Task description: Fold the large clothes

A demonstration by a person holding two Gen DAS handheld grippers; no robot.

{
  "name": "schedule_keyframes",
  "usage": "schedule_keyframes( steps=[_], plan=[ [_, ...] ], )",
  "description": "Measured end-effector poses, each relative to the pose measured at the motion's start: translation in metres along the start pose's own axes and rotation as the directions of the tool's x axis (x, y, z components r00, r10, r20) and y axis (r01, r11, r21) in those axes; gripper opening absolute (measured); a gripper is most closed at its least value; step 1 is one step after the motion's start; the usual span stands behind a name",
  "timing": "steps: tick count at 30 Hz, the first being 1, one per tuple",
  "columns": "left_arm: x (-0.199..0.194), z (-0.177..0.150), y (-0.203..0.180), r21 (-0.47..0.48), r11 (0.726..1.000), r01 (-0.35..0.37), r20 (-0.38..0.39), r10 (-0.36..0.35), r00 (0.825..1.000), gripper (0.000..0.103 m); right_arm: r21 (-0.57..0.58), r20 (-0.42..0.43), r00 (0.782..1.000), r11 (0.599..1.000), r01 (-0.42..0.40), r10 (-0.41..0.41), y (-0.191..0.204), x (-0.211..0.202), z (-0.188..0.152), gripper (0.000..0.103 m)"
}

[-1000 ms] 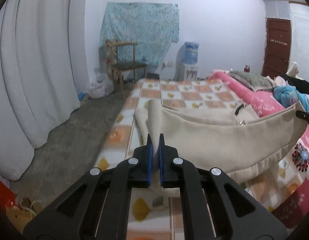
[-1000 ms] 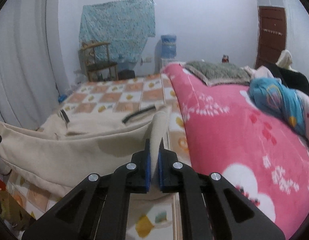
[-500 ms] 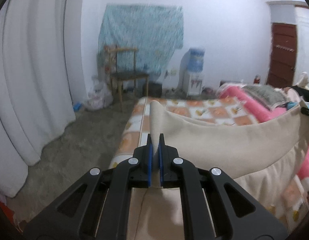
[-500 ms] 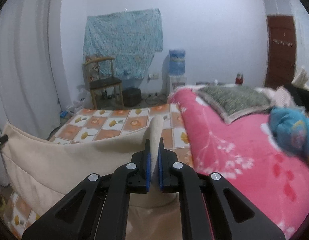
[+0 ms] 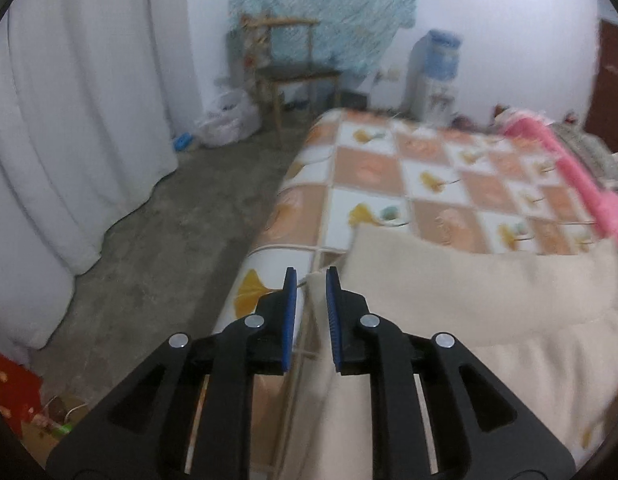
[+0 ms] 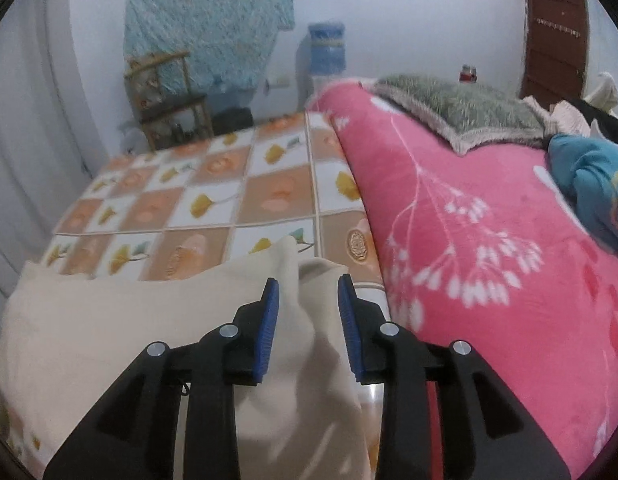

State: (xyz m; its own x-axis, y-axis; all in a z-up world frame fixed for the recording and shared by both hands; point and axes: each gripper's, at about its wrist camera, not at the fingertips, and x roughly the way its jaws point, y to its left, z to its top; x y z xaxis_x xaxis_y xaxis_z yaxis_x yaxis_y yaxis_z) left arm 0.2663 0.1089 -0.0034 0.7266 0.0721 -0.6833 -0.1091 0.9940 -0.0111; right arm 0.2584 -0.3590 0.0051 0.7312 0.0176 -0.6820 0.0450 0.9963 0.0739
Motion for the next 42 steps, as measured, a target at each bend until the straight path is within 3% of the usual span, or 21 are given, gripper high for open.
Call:
schedule_keyframes(
  steps=[4, 7, 10, 13, 15, 18, 21, 24, 25, 27, 29, 32, 38, 42],
  plan=[
    [-0.033, -0.020, -0.012, 0.054, 0.986, 0.156, -0.016, -0.155, 0.988, 0.016, -0.027, -0.020, 0.986, 0.986, -0.165, 0.165, 0.008, -0.029, -0.017, 0.030],
    [-0.029, -0.053, -0.023, 0.048, 0.976, 0.213, -0.121, -0.206, 0.971, 0.017, -0.013, -0.098, 0.971, 0.975, -0.221, 0.219, 0.010, -0.024, -0.044, 0.030],
    [-0.006, -0.078, -0.019, 0.008, 0.988, 0.153, -0.224, -0.147, 0.963, 0.017, 0.066, -0.230, 0.961, 0.988, -0.143, 0.154, -0.004, 0.004, -0.066, 0.030],
    [-0.019, -0.082, -0.009, -0.026, 0.993, 0.118, -0.184, -0.121, 0.975, 0.015, 0.154, -0.212, 0.963, 0.979, -0.134, 0.165, -0.013, -0.012, -0.068, 0.030],
    [-0.043, -0.080, -0.003, -0.057, 0.983, 0.177, -0.123, -0.182, 0.975, 0.015, 0.103, -0.146, 0.979, 0.986, -0.131, 0.145, -0.004, -0.041, -0.067, 0.031],
    [-0.058, -0.088, -0.007, -0.036, 0.978, 0.207, -0.107, -0.209, 0.972, 0.023, 0.039, -0.110, 0.982, 0.988, -0.151, 0.154, 0.008, -0.064, -0.079, 0.035],
    [-0.033, -0.107, -0.015, -0.019, 0.989, 0.146, -0.231, -0.146, 0.962, 0.025, -0.006, -0.229, 0.973, 0.999, -0.036, 0.034, 0.011, -0.037, -0.104, 0.041],
    [-0.039, -0.109, -0.022, 0.029, 0.998, 0.063, -0.207, -0.056, 0.977, 0.025, 0.003, -0.225, 0.974, 1.000, 0.011, -0.010, 0.011, -0.048, -0.110, 0.041],
    [-0.044, -0.106, -0.023, 0.020, 0.997, 0.068, -0.200, -0.063, 0.978, 0.025, 0.001, -0.222, 0.975, 1.000, 0.014, -0.013, 0.014, -0.055, -0.108, 0.041],
    [-0.069, -0.102, -0.025, -0.001, 0.993, 0.117, -0.147, -0.116, 0.982, 0.034, 0.000, -0.175, 0.985, 1.000, -0.009, 0.009, 0.022, -0.082, -0.107, 0.044],
    [-0.090, -0.101, -0.032, 0.011, 0.993, 0.120, -0.099, -0.118, 0.988, 0.059, 0.003, -0.143, 0.989, 0.999, -0.035, 0.035, 0.030, -0.105, -0.113, 0.057],
    [-0.127, -0.106, -0.051, 0.035, 0.989, 0.144, -0.061, -0.142, 0.988, 0.082, 0.001, -0.118, 0.990, 0.997, -0.078, 0.077, 0.048, -0.130, -0.124, 0.072],
    [-0.175, -0.110, -0.092, 0.092, 0.980, 0.175, -0.035, -0.173, 0.984, 0.092, 0.006, -0.074, 0.983, 0.986, -0.168, 0.168, 0.084, -0.173, -0.136, 0.084],
    [-0.199, -0.110, -0.109, 0.127, 0.981, 0.148, 0.014, -0.151, 0.988, 0.095, -0.035, 0.048, 0.987, 0.988, -0.149, 0.150, 0.101, -0.206, -0.132, 0.096]
  ],
)
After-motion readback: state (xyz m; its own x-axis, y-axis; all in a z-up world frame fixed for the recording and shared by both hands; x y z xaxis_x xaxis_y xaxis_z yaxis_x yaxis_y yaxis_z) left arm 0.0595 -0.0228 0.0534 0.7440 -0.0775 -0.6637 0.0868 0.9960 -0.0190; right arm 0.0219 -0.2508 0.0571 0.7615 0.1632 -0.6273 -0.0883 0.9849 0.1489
